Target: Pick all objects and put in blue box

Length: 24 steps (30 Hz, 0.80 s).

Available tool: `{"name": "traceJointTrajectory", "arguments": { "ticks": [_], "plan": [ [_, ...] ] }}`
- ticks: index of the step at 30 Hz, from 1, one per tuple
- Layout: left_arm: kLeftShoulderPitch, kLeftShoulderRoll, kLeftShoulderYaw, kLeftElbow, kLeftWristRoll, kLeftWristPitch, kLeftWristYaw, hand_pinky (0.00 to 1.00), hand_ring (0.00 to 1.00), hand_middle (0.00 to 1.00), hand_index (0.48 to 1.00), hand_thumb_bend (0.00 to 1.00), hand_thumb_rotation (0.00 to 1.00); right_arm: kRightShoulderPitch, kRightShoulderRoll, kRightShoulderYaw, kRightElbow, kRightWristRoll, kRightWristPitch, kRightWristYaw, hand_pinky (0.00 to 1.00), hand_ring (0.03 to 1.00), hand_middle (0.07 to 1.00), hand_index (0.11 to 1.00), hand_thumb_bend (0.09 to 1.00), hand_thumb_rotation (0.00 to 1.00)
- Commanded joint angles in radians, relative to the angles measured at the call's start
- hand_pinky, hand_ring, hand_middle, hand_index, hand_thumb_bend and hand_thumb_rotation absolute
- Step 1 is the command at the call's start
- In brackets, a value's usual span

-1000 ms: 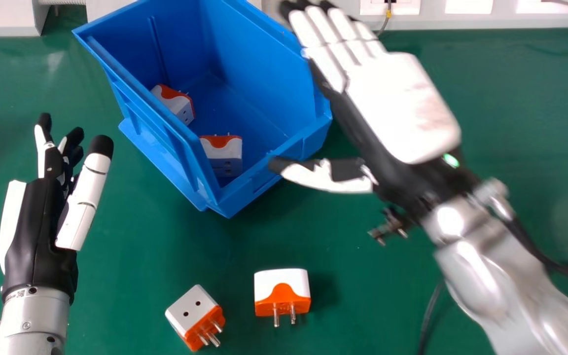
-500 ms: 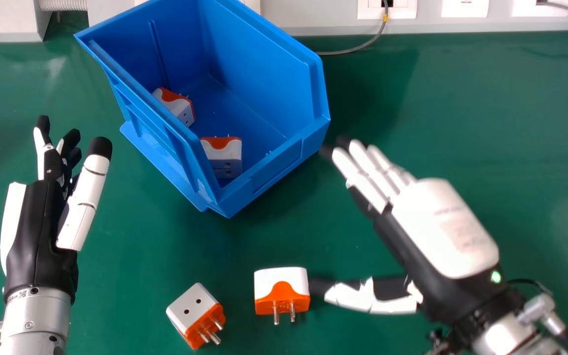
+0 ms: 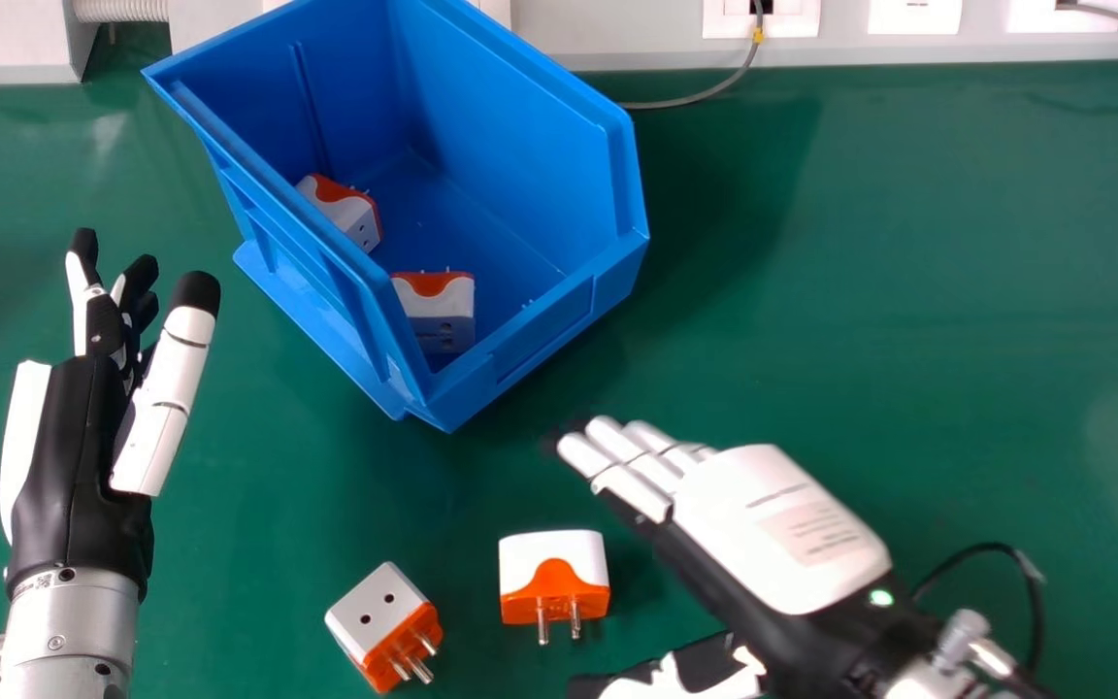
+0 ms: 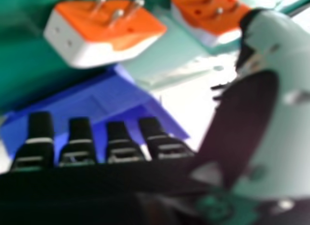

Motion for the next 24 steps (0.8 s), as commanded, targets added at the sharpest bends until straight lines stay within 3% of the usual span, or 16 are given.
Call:
{"name": "traceJointTrajectory", "arguments": {
  "ticks": [1,10,17,24],
  "plan": [
    [0.003,0.007,0.007,-0.033,-0.005,-0.006,-0.002,0.94,0.98,0.97,0.968,0.63,0.85,-0.039,0.013,0.014,0.008,-0.015,0.014,0.028,0.83,0.920,0.947,0.926,0.456,0.49],
    [0.010,0.011,0.010,-0.051,-0.009,-0.001,-0.011,0.95,0.99,0.98,0.968,0.64,0.85,-0.111,0.045,0.057,0.059,-0.043,0.081,0.123,0.80,0.895,0.919,0.904,0.455,0.48],
    [0.010,0.015,0.024,-0.050,-0.020,-0.002,-0.025,0.95,0.99,0.98,0.969,0.64,0.85,-0.173,0.063,0.096,0.111,-0.097,0.118,0.141,0.79,0.886,0.912,0.897,0.446,0.46],
    [0.013,0.013,0.028,-0.060,-0.023,0.009,-0.025,0.95,0.99,0.98,0.969,0.66,0.85,-0.224,0.079,0.124,0.174,-0.116,0.140,0.141,0.77,0.875,0.903,0.893,0.445,0.45]
  ]
}}
